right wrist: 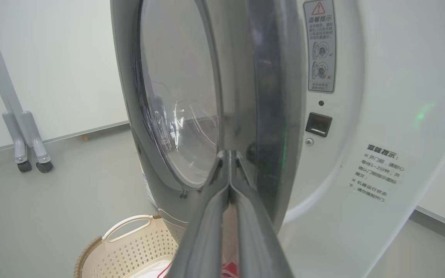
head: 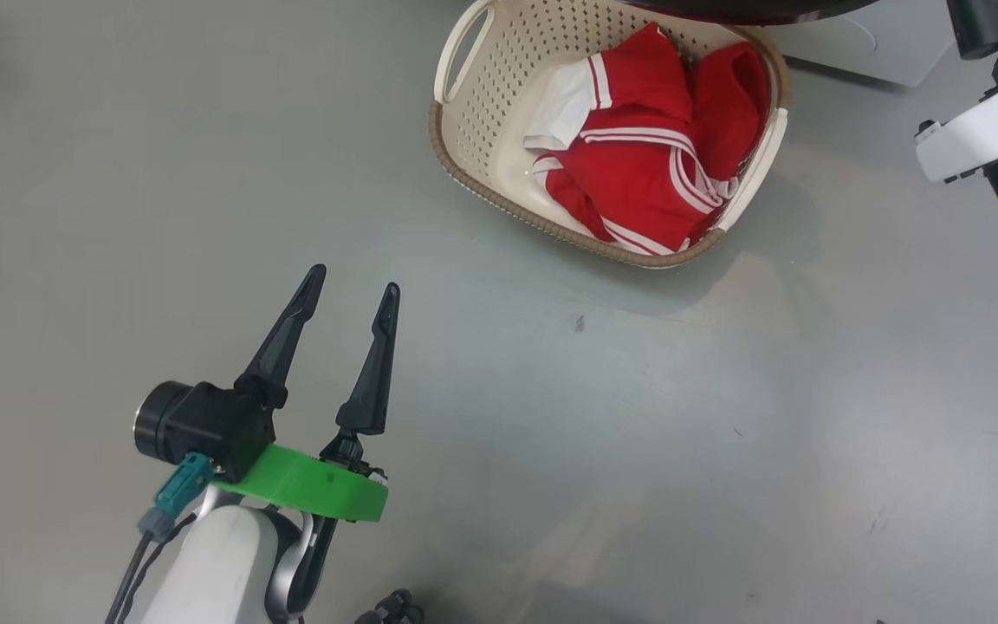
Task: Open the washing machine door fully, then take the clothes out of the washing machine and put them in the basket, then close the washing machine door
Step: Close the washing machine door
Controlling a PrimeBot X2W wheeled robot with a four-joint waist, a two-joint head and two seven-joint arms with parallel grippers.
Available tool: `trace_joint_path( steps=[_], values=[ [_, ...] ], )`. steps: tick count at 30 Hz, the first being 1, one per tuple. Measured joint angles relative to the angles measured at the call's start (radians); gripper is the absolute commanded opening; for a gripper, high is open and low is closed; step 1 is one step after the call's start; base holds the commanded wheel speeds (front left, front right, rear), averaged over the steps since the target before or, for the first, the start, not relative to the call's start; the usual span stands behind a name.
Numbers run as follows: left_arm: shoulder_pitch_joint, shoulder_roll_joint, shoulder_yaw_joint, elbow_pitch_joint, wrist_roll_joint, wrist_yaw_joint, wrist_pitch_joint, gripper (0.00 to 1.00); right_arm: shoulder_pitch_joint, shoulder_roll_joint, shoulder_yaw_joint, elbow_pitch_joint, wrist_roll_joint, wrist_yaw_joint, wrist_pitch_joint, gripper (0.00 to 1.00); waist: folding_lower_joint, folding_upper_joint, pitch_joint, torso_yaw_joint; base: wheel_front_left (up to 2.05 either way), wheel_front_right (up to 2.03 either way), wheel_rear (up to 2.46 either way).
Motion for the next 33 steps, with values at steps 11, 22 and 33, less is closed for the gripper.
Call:
trace_joint_path(
  steps=[11, 22, 33],
  values=[
    [-0.012, -0.004, 0.008, 0.012, -0.022, -0.004, 0.000, 1.00, -0.106, -0.041, 0.036, 0.042, 0.018, 0.009, -0.002, 0.00, 0.0000, 0.0000, 0.057, 0.029, 0.00, 0.00, 0.00],
    [-0.037, -0.010, -0.007, 0.022, -0.045, -0.012, 0.000, 1.00, -0.209, -0.099, 0.076, 0.094, 0.020, 0.009, -0.006, 0.00, 0.0000, 0.0000, 0.100, 0.046, 0.00, 0.00, 0.00],
    [-0.040, -0.011, -0.021, 0.020, -0.089, -0.012, 0.000, 1.00, -0.316, -0.126, 0.076, 0.140, 0.020, 0.009, -0.005, 0.00, 0.0000, 0.0000, 0.127, 0.069, 0.00, 0.00, 0.00]
  ],
)
